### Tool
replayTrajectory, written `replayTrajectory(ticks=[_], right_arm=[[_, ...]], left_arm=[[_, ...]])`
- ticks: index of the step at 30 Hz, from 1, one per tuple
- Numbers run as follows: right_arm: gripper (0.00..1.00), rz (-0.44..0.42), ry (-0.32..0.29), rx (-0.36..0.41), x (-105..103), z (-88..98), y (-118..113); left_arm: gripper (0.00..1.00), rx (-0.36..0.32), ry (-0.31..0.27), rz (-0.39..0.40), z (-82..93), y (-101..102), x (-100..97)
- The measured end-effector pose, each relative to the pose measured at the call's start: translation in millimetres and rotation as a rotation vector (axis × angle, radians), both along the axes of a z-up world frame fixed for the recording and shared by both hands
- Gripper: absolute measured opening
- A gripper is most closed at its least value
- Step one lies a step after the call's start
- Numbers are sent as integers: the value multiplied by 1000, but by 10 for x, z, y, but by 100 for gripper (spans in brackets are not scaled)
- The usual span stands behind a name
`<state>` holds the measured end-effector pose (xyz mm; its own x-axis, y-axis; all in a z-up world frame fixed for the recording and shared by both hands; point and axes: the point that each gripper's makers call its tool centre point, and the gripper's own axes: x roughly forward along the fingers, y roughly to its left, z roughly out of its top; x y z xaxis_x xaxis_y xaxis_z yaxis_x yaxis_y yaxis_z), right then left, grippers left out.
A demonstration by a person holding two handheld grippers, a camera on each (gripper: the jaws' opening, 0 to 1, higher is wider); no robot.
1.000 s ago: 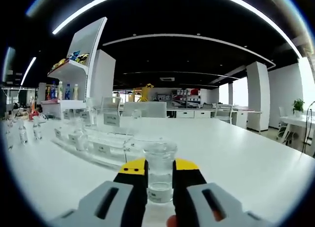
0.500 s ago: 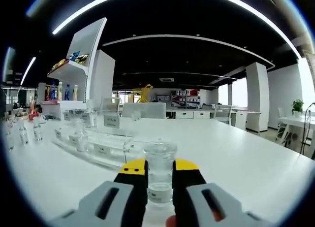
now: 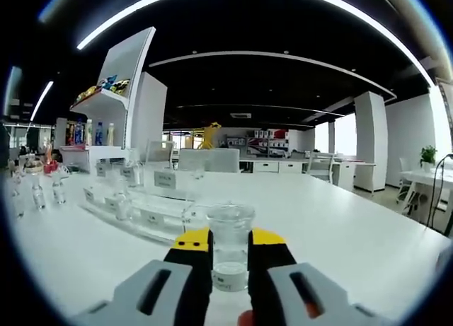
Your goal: Identify the label on the chemical reagent bottle, grasp the chemical reagent bottle, and place it in the designated position on the reagent rack
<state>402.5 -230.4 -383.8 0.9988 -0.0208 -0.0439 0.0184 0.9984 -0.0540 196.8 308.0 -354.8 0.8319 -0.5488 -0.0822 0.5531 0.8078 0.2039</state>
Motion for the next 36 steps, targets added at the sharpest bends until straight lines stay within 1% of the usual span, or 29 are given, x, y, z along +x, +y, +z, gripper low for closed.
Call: replayTrajectory(ticks=[7,14,19,21,27,33,36], right_arm=[[18,0,8,6,-69,75,42],[18,28,20,10,-122,127,168],[18,46,14,14,-130,219,259],[18,56,5,11,-77,258,244],[18,72,-7,3,-43,377,310],[18,82,-20,0,-17,470,386],[18,87,-22,-5,39,498,372]], left_arm=[[29,-2,-8,6,24,35,-28],[29,2,-11,24,57,98,-37],[29,3,-15,26,76,103,-37],[29,5,-15,23,75,93,-35],[29,5,-14,16,66,68,-37],[29,1,-14,19,57,88,-35],[29,-2,-14,22,52,111,-34]])
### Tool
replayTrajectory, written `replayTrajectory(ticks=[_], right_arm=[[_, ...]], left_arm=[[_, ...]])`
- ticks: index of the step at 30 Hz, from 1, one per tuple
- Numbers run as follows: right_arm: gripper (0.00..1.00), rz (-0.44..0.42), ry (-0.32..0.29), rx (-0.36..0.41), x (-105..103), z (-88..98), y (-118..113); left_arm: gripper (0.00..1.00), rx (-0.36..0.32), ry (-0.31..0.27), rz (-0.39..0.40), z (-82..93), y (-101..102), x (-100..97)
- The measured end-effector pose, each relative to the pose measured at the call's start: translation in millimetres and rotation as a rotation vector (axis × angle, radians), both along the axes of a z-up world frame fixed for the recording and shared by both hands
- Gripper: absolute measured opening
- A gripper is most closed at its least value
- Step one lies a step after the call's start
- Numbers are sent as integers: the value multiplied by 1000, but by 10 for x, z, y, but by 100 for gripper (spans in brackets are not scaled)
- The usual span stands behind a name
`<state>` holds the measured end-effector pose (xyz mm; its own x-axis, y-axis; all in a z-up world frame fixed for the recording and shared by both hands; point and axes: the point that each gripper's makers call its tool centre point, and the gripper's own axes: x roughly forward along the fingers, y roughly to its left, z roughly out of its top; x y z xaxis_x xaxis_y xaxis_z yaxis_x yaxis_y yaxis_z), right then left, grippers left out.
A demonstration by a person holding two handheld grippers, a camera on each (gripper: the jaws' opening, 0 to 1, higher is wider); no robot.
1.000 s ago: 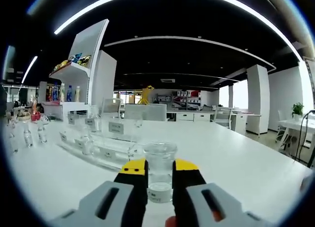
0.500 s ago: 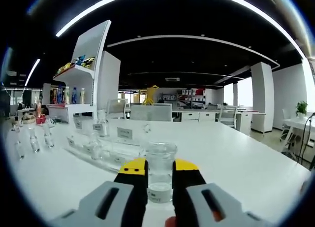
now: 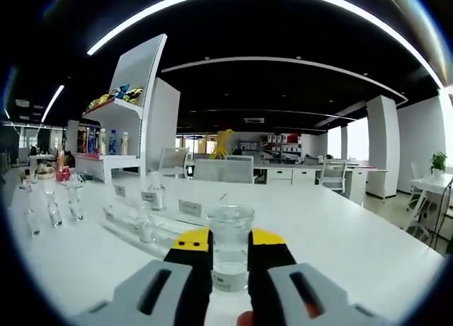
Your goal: Identify the label on the chemical reagent bottle, grasp the chemical reagent bottle, and place it in the designated position on the reagent rack
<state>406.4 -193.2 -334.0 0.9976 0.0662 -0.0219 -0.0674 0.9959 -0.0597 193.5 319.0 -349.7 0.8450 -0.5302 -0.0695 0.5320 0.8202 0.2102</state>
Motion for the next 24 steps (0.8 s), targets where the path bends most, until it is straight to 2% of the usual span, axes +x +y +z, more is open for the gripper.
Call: replayTrajectory(ticks=[24], right_arm=[[18,55,-27,-17,287,225,182]], left_arm=[[29,-6,-6,13,12,54,0]])
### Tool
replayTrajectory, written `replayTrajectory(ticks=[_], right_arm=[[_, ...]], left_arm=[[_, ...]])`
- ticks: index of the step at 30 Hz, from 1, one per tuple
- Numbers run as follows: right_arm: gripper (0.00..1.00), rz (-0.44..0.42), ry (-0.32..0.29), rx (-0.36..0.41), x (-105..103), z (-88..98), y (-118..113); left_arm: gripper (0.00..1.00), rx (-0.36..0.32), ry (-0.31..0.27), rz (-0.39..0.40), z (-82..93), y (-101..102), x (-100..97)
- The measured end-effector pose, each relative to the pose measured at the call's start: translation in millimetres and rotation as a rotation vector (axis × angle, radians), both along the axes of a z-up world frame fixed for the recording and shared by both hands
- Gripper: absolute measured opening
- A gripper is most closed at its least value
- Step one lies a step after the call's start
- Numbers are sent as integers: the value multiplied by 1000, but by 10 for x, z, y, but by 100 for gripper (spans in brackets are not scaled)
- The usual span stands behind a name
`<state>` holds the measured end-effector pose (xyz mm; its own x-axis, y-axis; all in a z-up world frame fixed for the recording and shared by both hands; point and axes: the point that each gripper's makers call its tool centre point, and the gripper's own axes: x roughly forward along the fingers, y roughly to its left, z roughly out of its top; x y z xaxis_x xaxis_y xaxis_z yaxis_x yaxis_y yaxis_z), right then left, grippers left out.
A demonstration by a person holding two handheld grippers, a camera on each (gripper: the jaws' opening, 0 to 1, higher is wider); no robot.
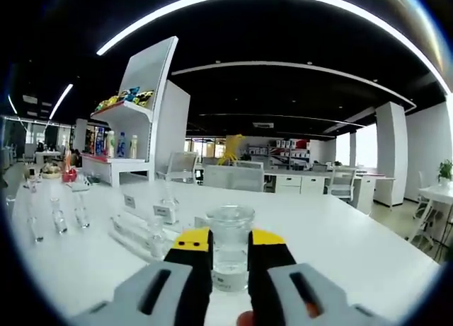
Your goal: Identify the label on the chemical reagent bottle, grasp the chemical reagent bottle, and place it in the designated position on the reagent rack
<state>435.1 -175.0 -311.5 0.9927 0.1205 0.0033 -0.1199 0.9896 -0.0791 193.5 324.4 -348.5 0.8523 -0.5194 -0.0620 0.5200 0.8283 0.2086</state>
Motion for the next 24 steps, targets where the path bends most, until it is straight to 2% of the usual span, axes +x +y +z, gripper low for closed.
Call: replayTrajectory(ticks=[24], right_arm=[[18,64,-8,18,300,134,331]], left_arm=[[29,-2,4,27,-28,39,-107]])
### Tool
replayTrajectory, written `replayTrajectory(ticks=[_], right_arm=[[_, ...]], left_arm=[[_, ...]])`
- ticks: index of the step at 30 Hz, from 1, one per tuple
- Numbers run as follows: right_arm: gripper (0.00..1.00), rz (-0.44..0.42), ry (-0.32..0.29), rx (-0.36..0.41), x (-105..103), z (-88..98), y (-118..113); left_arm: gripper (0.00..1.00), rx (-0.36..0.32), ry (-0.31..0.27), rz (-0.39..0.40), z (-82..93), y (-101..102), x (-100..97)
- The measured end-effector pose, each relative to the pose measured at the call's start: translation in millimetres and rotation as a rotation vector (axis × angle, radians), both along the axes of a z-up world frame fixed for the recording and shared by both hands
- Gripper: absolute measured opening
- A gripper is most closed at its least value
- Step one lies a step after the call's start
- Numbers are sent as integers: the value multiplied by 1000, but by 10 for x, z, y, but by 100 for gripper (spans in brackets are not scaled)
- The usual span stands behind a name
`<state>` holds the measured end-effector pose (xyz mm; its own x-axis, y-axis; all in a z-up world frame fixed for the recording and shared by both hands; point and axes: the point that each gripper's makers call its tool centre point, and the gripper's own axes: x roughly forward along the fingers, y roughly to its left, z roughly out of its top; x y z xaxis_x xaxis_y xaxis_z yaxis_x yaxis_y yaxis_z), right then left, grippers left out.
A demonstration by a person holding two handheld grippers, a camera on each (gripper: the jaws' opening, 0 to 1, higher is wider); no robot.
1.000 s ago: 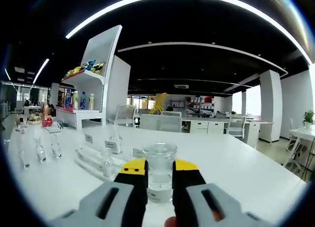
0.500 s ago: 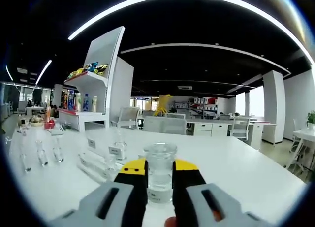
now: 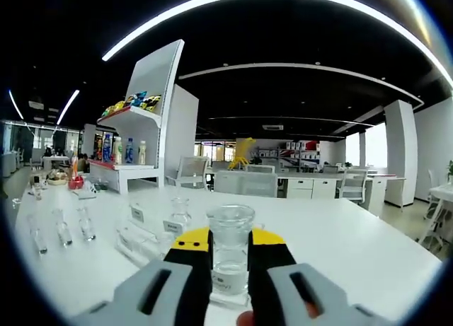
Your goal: Identify the label on the chemical reagent bottle, grasp the chemical reagent bottle, and place it in the designated position on the reagent rack
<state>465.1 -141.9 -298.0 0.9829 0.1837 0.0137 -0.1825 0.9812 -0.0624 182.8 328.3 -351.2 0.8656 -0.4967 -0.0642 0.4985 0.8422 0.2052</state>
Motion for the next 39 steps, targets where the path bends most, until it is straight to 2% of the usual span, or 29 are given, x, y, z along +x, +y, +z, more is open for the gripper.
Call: replayTrajectory(ticks=[9,19,39], right_arm=[[18,19,-3,-8,121,-12,88],[18,30,12,1,289,-108,117],[18,67,4,11,500,-201,274]], left_arm=[[29,1,9,26,-34,57,-61],[29,-3,14,71,-47,173,-137],[29,7,20,125,-54,230,-339]])
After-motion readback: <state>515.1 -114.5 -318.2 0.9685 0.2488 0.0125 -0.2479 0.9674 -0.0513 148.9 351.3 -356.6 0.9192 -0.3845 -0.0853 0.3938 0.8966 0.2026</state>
